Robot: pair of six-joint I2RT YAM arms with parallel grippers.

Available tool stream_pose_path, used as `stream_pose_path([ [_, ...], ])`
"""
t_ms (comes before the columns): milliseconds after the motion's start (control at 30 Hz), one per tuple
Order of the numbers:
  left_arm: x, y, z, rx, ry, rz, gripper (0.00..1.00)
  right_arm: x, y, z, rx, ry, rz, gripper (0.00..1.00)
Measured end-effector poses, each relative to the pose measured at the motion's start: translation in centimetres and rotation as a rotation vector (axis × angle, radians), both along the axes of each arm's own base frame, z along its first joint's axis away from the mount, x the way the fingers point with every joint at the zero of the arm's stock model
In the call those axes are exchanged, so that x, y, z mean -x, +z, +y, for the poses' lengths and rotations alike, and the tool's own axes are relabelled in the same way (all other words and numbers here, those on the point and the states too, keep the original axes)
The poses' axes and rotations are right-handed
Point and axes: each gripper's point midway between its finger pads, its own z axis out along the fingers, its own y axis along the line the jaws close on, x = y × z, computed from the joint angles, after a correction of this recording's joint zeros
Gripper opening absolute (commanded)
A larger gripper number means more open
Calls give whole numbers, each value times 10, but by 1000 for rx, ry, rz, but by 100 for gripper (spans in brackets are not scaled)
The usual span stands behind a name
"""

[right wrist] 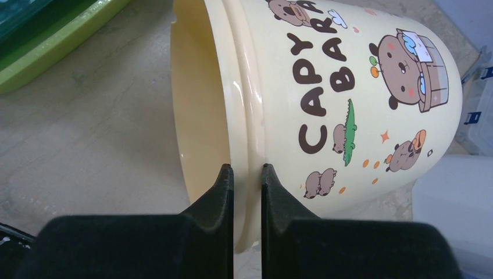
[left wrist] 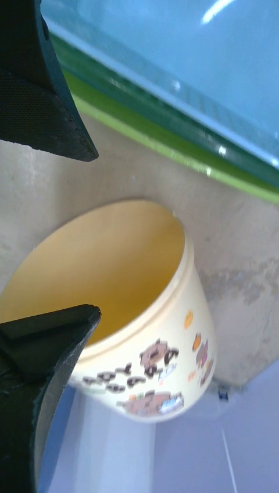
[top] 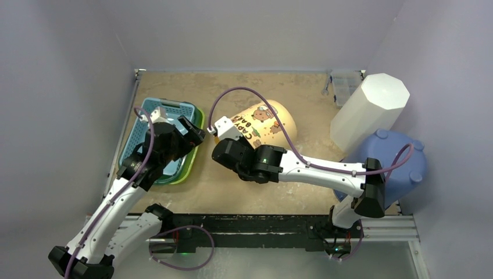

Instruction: Turn the large container upside down

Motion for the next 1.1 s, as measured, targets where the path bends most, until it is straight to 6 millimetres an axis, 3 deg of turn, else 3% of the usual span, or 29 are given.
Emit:
stream_pose_path([
  [167, -8, 21, -34, 206, -69, -59, 93, 1, -1, 0, -15, 1, 3, 0],
  [567, -35, 6, -88, 462, -147, 2, 87, 3, -1, -1, -47, 6, 4, 0],
  [967, -46, 0, -102, 501, -181, 8, 40, 6, 0, 1, -70, 23, 20, 0],
  [1100, -48, 4, -103, 504, -191, -15, 27, 8, 0, 3, -75, 35, 30, 9],
])
